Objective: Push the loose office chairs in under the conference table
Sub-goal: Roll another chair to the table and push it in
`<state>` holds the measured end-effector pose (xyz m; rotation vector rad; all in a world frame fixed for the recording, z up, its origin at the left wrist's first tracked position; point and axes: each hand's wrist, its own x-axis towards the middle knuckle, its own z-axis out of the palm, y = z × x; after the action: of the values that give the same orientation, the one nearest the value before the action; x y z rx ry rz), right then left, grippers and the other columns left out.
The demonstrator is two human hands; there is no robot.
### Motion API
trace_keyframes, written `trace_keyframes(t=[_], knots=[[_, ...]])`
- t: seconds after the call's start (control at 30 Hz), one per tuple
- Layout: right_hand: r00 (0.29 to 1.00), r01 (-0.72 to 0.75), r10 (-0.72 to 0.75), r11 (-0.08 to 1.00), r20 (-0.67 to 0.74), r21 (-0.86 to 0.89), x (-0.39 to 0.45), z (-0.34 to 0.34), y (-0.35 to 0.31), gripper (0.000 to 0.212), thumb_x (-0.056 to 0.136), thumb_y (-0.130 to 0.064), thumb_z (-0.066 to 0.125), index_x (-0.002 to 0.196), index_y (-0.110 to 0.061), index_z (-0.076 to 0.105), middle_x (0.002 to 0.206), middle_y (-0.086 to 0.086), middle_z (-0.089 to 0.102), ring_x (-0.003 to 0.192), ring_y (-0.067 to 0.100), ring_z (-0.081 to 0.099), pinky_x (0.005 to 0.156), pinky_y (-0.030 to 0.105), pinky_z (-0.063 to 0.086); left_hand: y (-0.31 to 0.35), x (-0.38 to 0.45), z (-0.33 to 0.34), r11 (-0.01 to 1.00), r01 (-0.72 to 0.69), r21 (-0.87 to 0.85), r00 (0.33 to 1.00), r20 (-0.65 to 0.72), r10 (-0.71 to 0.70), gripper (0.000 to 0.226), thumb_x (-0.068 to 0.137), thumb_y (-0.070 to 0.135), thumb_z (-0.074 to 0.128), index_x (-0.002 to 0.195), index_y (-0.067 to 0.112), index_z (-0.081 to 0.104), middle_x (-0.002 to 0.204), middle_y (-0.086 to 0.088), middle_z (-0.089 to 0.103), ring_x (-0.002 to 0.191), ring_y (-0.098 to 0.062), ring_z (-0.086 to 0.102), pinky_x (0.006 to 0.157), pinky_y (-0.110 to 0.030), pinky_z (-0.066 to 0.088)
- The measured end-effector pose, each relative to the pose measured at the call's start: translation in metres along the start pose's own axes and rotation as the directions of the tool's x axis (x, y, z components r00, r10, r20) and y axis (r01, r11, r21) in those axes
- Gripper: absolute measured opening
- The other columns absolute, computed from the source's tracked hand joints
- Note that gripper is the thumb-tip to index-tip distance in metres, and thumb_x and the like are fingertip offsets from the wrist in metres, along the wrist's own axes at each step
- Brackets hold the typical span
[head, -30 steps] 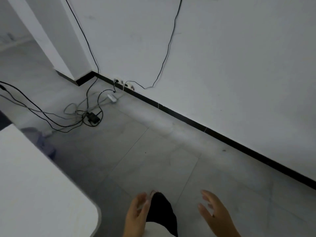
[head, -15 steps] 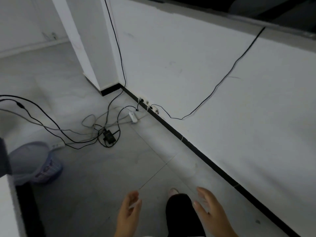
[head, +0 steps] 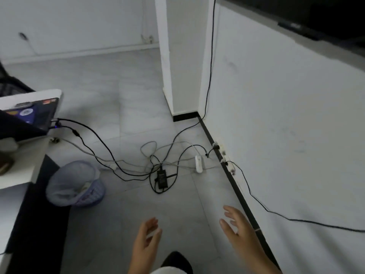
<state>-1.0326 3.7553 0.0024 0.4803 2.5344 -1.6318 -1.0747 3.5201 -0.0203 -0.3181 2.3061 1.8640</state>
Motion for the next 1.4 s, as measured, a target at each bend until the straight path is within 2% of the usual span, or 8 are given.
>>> trace_keyframes(t=[0.1, 0.17, 0.3, 0.47, 0.73, 0.97, 1.27, 1.4], knots=[[1.000, -0.009, 0.009, 0.999, 0.002, 0.041, 0.058, 0.014, -0.002, 0.070, 0.053, -0.079, 0.055, 0.103, -0.031, 0.051, 0.104, -0.016, 0.054, 0.093, -0.010, 0.055, 0.078, 0.005, 0.042, -0.008, 0.043, 0.000, 0.994, 0.105, -0.014, 0.991, -0.086, -0.106, 0.025, 0.078, -0.017, 0.053, 0.096, 0.000, 0.055, 0.094, -0.017, 0.060, 0.070, 0.003, 0.062, 0.059, 0.002, 0.042], [0.996, -0.093, 0.093, 0.995, -0.002, 0.044, 0.103, 0.027, -0.007, 0.049, 0.051, -0.066, 0.070, 0.092, -0.044, 0.054, 0.099, -0.015, 0.056, 0.091, -0.001, 0.059, 0.078, 0.015, 0.047, -0.012, 0.083, -0.001, 0.984, 0.168, -0.062, 0.972, -0.154, -0.176, 0.029, 0.077, -0.021, 0.050, 0.085, 0.006, 0.057, 0.097, -0.019, 0.059, 0.061, 0.014, 0.059, 0.057, 0.002, 0.041], [0.996, -0.079, 0.077, 0.996, 0.048, 0.034, 0.219, 0.045, -0.048, 0.049, 0.041, -0.079, 0.063, 0.085, -0.057, 0.061, 0.096, -0.013, 0.057, 0.090, -0.004, 0.059, 0.070, 0.003, 0.041, 0.012, 0.192, -0.011, 0.979, 0.181, -0.095, 0.952, -0.234, -0.198, 0.037, 0.077, -0.017, 0.054, 0.075, 0.020, 0.054, 0.096, -0.026, 0.060, 0.080, -0.020, 0.059, 0.063, -0.013, 0.043], [0.988, 0.033, -0.031, 0.999, 0.154, -0.013, 0.364, 0.062, -0.126, 0.035, 0.084, -0.011, 0.058, 0.117, -0.017, 0.049, 0.111, -0.001, 0.051, 0.109, 0.014, 0.048, 0.088, 0.022, 0.036, 0.096, 0.334, -0.030, 0.986, 0.117, -0.118, 0.978, -0.156, -0.135, 0.018, 0.086, 0.000, 0.052, 0.098, 0.012, 0.051, 0.094, -0.001, 0.057, 0.090, -0.017, 0.051, 0.078, -0.024, 0.037], [0.991, -0.097, 0.092, 0.994, 0.095, 0.042, 0.511, 0.082, -0.174, 0.061, 0.052, -0.063, 0.071, 0.097, -0.029, 0.051, 0.099, -0.011, 0.056, 0.101, 0.009, 0.055, 0.083, 0.020, 0.038, 0.121, 0.494, -0.038, 0.981, 0.140, -0.134, 0.948, -0.269, -0.172, 0.022, 0.081, -0.013, 0.051, 0.095, 0.003, 0.052, 0.099, -0.019, 0.059, 0.072, -0.002, 0.059, 0.061, 0.000, 0.042], [0.994, -0.056, 0.058, 0.998, 0.091, -0.029, 0.728, 0.129, -0.213, 0.033, 0.072, -0.002, 0.070, 0.103, -0.007, 0.061, 0.101, 0.013, 0.062, 0.104, 0.029, 0.057, 0.076, 0.016, 0.044, 0.143, 0.682, -0.060, 0.954, 0.126, -0.273, 0.879, -0.415, -0.235, 0.021, 0.075, -0.011, 0.057, 0.094, -0.002, 0.056, 0.102, -0.022, 0.057, 0.056, 0.019, 0.056, 0.056, 0.004, 0.039], [0.895, 0.202, -0.181, 0.979, 0.409, -0.008, 0.974, 0.217, -0.382, 0.027, 0.083, -0.005, 0.058, 0.102, -0.022, 0.050, 0.100, 0.000, 0.054, 0.095, 0.011, 0.053, 0.076, 0.009, 0.039, 0.233, 0.889, -0.107, 0.970, 0.037, -0.241, 0.813, -0.557, -0.170, 0.022, 0.080, -0.013, 0.052, 0.095, 0.003, 0.054, 0.089, 0.001, 0.061, 0.065, 0.016, 0.058, 0.059, 0.002, 0.042], [0.863, 0.133, -0.106, 0.991, 0.494, -0.020, 1.022, 0.266, -0.405, 0.033, 0.078, -0.010, 0.065, 0.087, -0.039, 0.052, 0.097, -0.001, 0.060, 0.086, -0.008, 0.057, 0.089, 0.030, 0.043, 0.227, 0.941, -0.135, 0.949, 0.102, -0.298, 0.742, -0.613, -0.272, 0.021, 0.079, -0.014, 0.053, 0.094, 0.001, 0.057, 0.086, -0.004, 0.063, 0.061, 0.015, 0.058, 0.058, 0.002, 0.041]])
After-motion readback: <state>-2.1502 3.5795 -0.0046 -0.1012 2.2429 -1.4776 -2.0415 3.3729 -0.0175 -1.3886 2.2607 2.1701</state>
